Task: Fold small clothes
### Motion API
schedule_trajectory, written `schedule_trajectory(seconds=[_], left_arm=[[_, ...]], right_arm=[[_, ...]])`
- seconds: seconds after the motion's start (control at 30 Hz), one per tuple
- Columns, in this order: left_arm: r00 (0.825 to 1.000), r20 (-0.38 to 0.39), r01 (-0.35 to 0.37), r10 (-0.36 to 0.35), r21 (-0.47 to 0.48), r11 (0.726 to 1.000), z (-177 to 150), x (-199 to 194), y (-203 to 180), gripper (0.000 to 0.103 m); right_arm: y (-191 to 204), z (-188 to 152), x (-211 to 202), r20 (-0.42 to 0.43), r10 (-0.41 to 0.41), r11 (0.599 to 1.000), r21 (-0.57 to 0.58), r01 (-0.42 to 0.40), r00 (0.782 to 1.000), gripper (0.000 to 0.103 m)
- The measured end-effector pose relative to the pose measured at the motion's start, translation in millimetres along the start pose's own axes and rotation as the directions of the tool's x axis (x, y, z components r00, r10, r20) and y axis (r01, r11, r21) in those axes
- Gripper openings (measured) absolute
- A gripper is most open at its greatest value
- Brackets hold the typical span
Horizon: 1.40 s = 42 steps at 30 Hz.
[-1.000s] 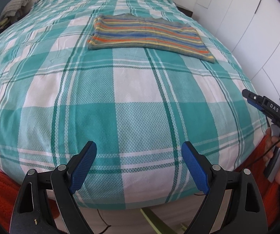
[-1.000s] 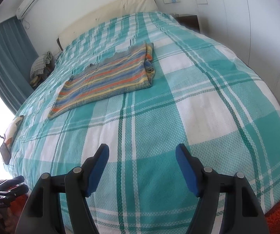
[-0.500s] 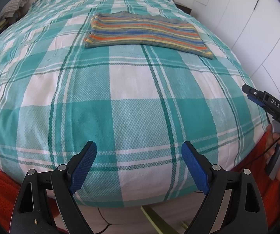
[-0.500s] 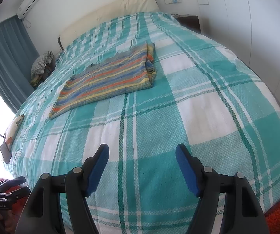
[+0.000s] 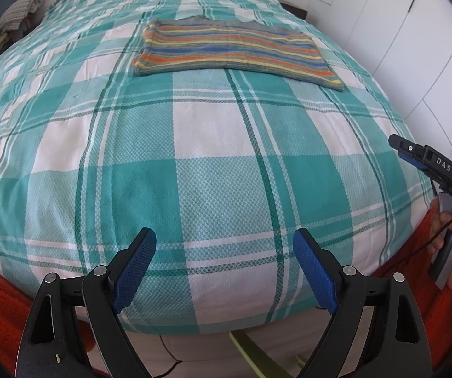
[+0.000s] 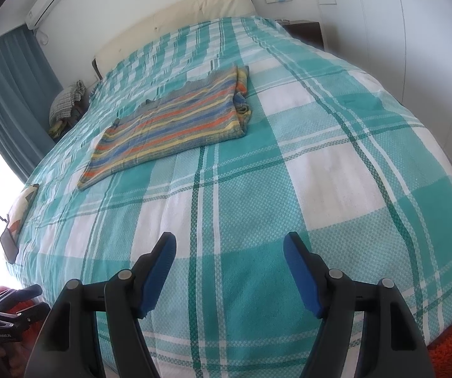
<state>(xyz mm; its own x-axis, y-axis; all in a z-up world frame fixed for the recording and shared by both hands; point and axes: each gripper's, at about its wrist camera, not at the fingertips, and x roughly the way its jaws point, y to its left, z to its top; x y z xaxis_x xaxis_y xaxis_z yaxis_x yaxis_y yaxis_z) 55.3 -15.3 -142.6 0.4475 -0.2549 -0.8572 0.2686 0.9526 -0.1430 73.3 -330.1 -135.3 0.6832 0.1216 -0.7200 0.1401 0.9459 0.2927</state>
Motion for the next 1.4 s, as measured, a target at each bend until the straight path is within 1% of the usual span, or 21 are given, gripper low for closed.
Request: schedule_trajectory(seconds=[0.33, 1.07, 1.4], left_arm=[[1.0, -0.013, -0.007, 0.008, 0.031, 0.999, -0.9, 5.8, -5.4, 0.09], [1.0, -0.028, -0.009, 0.01, 0.026, 1.0, -1.8, 12.9, -1.4, 0.09], [1.0, -0.027, -0.009, 0.01, 0.028, 1.0, -2.3, 13.1, -1.0, 0.09]], right_arm=[[-3.3, -0.7, 0.7, 0.0, 0.005, 1.0, 0.024, -0.005, 1.0, 0.071], [-3.2, -4.0, 9.8, -0.029, 0.016, 0.999, 0.035, -0.015, 0.999, 0.071], [-3.9, -3.8, 9.9, -0.028, 0.016, 0.999, 0.036, -0.015, 0.999, 0.071]])
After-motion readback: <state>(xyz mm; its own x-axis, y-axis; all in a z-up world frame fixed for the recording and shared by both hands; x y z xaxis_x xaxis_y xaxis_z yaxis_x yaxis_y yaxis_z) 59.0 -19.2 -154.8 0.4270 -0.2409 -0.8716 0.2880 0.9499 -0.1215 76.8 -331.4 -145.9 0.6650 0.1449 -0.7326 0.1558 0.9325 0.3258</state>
